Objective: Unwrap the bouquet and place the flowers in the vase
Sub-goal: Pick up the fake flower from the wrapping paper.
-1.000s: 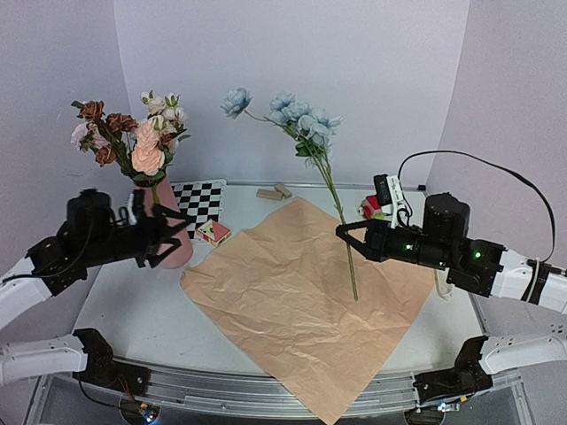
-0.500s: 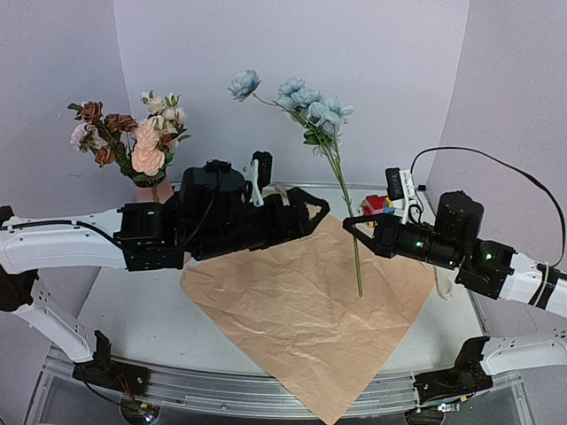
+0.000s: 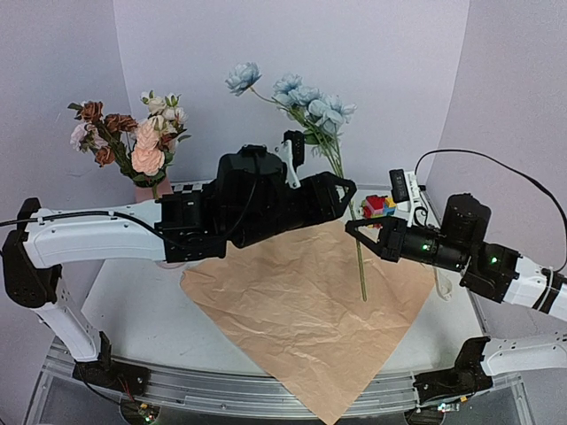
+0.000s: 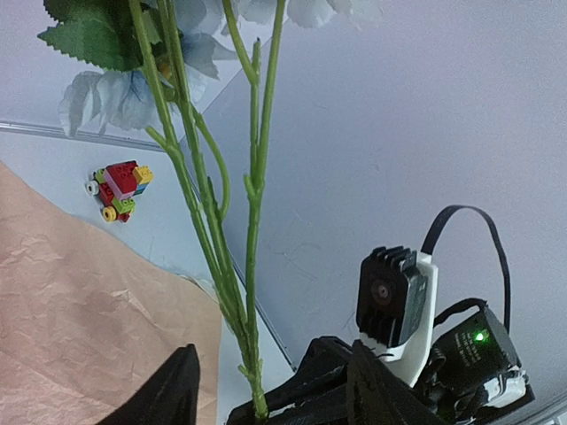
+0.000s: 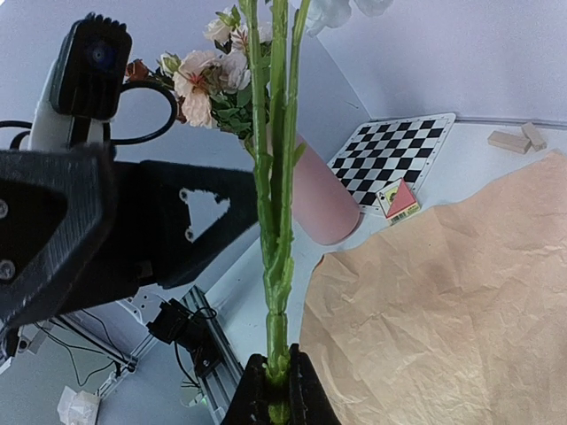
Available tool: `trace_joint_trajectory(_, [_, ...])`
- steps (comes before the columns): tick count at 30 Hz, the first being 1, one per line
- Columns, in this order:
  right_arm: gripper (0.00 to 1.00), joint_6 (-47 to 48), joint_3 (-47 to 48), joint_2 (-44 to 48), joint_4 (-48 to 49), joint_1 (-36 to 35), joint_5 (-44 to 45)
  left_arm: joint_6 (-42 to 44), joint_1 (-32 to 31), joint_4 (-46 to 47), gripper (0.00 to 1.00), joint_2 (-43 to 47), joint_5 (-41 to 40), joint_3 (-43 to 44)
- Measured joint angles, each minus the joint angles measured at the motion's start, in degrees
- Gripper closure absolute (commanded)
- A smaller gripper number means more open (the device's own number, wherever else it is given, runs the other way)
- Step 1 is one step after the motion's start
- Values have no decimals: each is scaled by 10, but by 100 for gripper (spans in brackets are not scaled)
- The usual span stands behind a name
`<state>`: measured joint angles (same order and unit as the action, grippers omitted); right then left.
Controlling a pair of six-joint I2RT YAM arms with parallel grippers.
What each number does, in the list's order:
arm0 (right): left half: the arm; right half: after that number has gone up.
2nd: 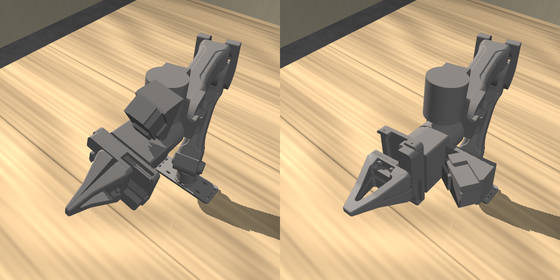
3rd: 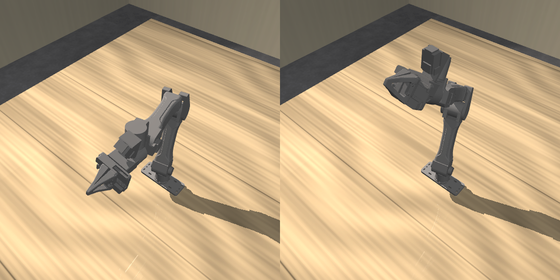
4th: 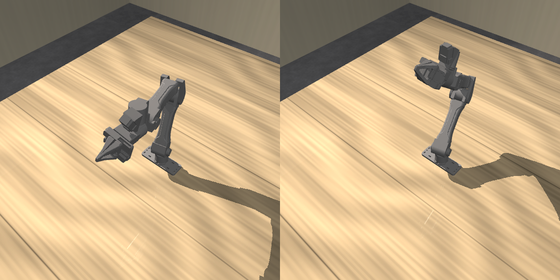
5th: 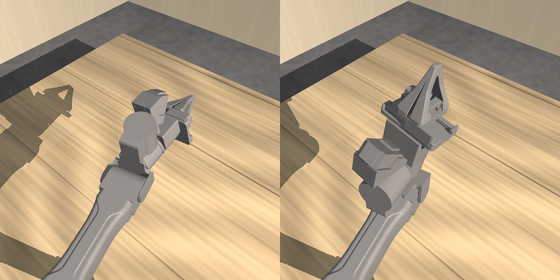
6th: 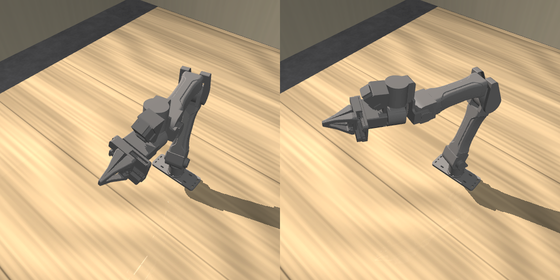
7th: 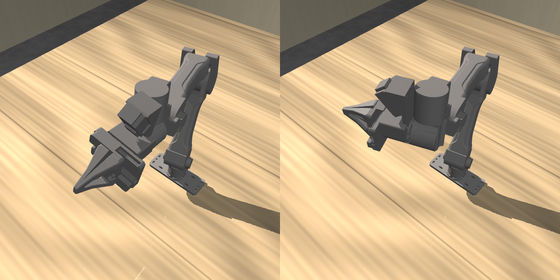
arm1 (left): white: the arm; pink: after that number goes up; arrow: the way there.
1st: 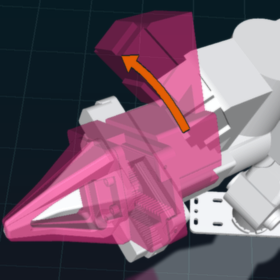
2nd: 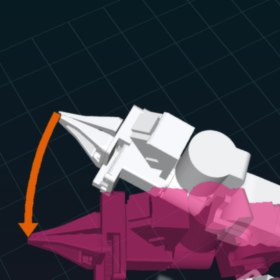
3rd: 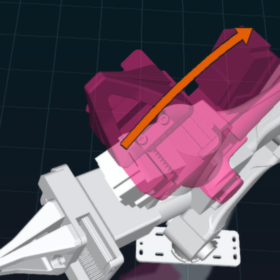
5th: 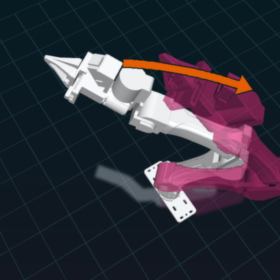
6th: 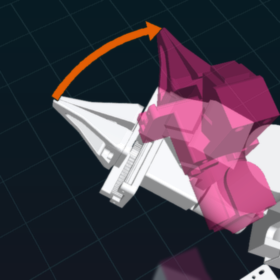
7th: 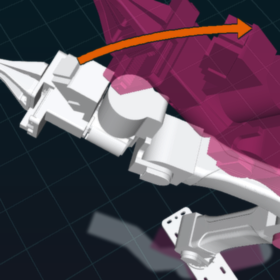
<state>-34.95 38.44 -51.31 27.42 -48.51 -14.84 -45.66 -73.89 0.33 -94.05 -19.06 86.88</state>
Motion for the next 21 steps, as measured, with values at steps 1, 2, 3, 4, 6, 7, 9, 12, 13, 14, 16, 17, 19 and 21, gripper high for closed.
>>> trace_joint_trajectory(1, [100, -1, -1, 0, 0, 0, -3, 2, 0, 2, 48, -2, -6, 3])
trace_joint_trajectory(2, [100, -1, -3, 0, 1, 0, -5, 1, 1, 5, 48, -3, -11, 4])
trace_joint_trajectory(3, [100, -2, -5, 0, 0, 0, -7, -2, 1, 8, 48, -4, -16, 5])
trace_joint_trajectory(4, [100, -3, -7, 0, 0, 0, -9, -5, 3, 10, 48, -7, -19, 8])
trace_joint_trajectory(6, [100, -5, -10, 0, 0, 0, -11, -9, 7, 12, 51, -16, -21, 14])
trace_joint_trajectory(7, [100, -6, -12, 0, 0, 0, -12, -10, 10, 13, 52, -22, -21, 18])
trace_joint_trajectory(9, [100, -8, -16, 0, 0, 0, -15, -12, 16, 13, 54, -33, -17, 26])
trace_joint_trajectory(12, [100, -9, -21, 0, 1, 0, -17, -19, 26, 13, 55, -44, -11, 31])
trace_joint_trajectory(13, [99, -9, -22, 1, 1, 0, -18, -23, 29, 12, 56, -46, -9, 31])
trace_joint_trajectory(14, [99, -9, -24, 2, 0, 0, -19, -25, 32, 13, 61, -47, -6, 31])
trace_joint_trajectory(16, [99, -9, -26, 5, 0, 0, -20, -30, 36, 13, 74, -49, -4, 31])
trace_joint_trajectory(17, [99, -9, -26, 6, 0, 0, -21, -33, 37, 13, 81, -50, -3, 32])
trace_joint_trajectory(19, [97, -9, -26, 7, 1, 0, -23, -36, 41, 13, 97, -55, 1, 36])
trace_joint_trajectory(21, [90, -9, -27, 7, -1, 0, -25, -41, 43, 14, 100, -62, 9, 42])
